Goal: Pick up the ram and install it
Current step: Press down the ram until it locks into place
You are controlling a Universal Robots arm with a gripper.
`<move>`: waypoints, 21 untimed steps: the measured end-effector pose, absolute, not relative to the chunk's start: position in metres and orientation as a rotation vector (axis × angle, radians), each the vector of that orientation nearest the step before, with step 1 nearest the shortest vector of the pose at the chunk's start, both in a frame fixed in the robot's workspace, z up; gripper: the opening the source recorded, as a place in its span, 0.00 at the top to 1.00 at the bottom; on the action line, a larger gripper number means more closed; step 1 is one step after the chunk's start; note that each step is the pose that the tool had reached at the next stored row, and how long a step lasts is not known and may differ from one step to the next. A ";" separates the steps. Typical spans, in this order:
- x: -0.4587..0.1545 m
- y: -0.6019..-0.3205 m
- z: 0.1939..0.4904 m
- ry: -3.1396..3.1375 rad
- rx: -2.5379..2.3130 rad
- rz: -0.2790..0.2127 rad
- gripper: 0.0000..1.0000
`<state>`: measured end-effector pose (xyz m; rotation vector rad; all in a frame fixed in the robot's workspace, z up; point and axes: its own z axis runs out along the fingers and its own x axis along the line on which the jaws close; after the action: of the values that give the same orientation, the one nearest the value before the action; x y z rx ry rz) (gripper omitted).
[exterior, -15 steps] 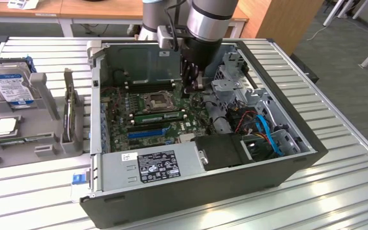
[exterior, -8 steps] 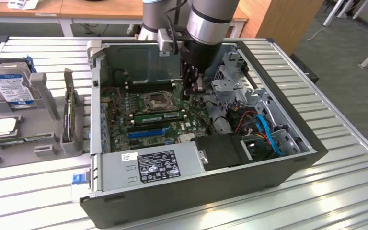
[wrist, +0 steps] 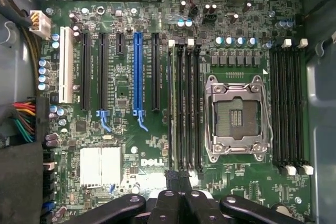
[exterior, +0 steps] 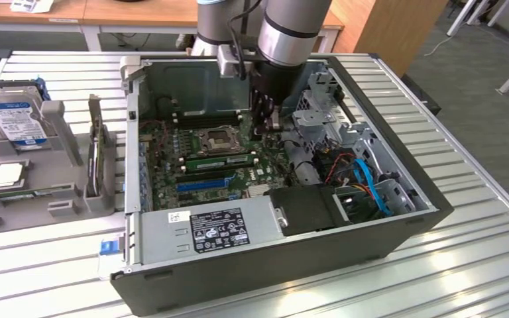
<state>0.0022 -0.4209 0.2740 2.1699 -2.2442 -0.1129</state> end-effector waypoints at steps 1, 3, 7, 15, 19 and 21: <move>0.002 -0.421 0.273 -2.245 2.169 -0.113 0.90; 0.002 -0.421 0.272 -2.246 2.168 -0.113 0.90; 0.002 -0.421 0.269 -2.248 2.166 -0.113 0.90; 0.003 -0.421 0.264 -2.250 2.164 -0.113 0.90; 0.003 -0.421 0.261 -2.251 2.163 -0.113 0.90; 0.003 -0.421 0.260 -2.251 2.163 -0.113 0.90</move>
<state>0.0026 -0.4210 0.2603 2.1628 -2.2514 -0.1131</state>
